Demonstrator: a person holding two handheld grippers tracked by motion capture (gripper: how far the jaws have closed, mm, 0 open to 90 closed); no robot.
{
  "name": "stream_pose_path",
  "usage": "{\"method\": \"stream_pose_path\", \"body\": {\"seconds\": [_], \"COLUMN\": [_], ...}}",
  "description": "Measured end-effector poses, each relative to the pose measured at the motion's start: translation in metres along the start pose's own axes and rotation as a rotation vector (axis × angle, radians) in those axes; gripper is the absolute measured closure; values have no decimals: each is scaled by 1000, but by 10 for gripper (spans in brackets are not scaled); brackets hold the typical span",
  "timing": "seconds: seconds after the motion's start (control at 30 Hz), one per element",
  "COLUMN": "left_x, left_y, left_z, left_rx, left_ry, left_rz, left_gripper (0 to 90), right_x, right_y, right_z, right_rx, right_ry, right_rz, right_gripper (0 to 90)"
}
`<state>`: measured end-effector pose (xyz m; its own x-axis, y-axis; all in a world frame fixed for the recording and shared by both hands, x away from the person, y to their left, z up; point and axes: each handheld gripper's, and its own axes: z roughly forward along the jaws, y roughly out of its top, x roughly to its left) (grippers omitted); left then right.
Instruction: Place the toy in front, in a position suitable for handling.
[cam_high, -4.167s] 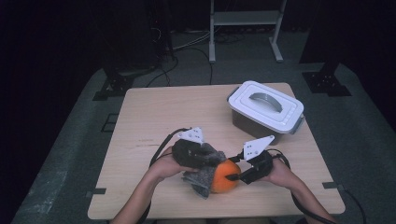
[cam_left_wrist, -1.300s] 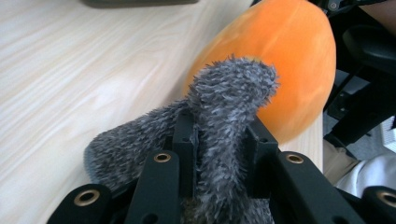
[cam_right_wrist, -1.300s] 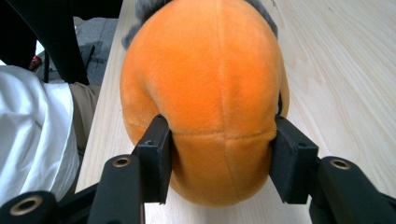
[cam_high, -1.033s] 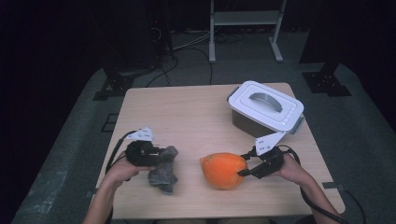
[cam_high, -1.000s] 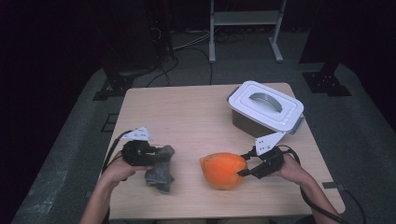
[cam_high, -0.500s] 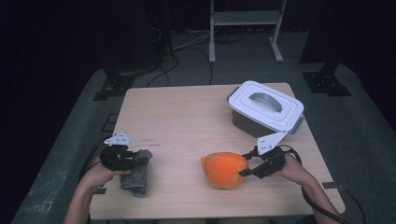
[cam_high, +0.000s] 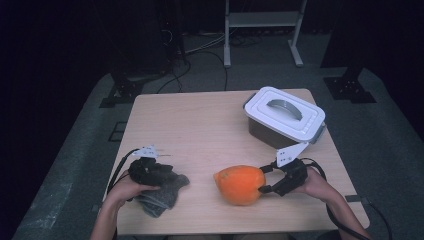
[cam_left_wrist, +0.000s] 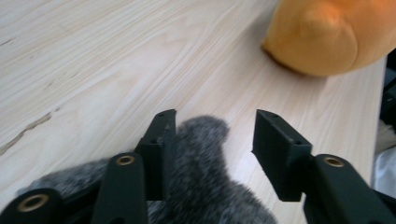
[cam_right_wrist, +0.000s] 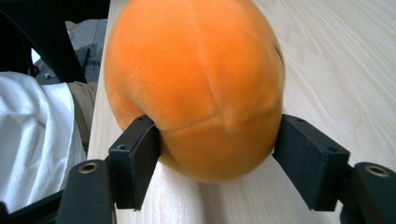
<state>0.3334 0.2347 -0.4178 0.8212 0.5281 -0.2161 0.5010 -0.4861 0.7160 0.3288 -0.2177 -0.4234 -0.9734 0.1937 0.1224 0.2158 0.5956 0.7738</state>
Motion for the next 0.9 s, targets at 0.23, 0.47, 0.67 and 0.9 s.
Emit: {"method": "stream_pose_path", "body": {"seconds": [0.23,0.47,0.67,0.9], "left_x": [-29,-107,-110,-114], "left_y": [6,23,33,40], "left_z": [15,58,78,86], "left_rx": [-85,-103,-76,-79], "left_ry": [-112,-208,-212,-218], "left_rz": [69,260,255,271], "left_gripper": [400,366,367,367], "right_x": [2,5,5,2], "right_y": [-4,1,-3,6], "right_z": [2,14,3,-15], "right_rx": [-8,11,35,-103], "right_ry": [-4,-16,-19,59], "right_rz": [-4,-3,17,55], "right_gripper": [469,519,451,335]}}
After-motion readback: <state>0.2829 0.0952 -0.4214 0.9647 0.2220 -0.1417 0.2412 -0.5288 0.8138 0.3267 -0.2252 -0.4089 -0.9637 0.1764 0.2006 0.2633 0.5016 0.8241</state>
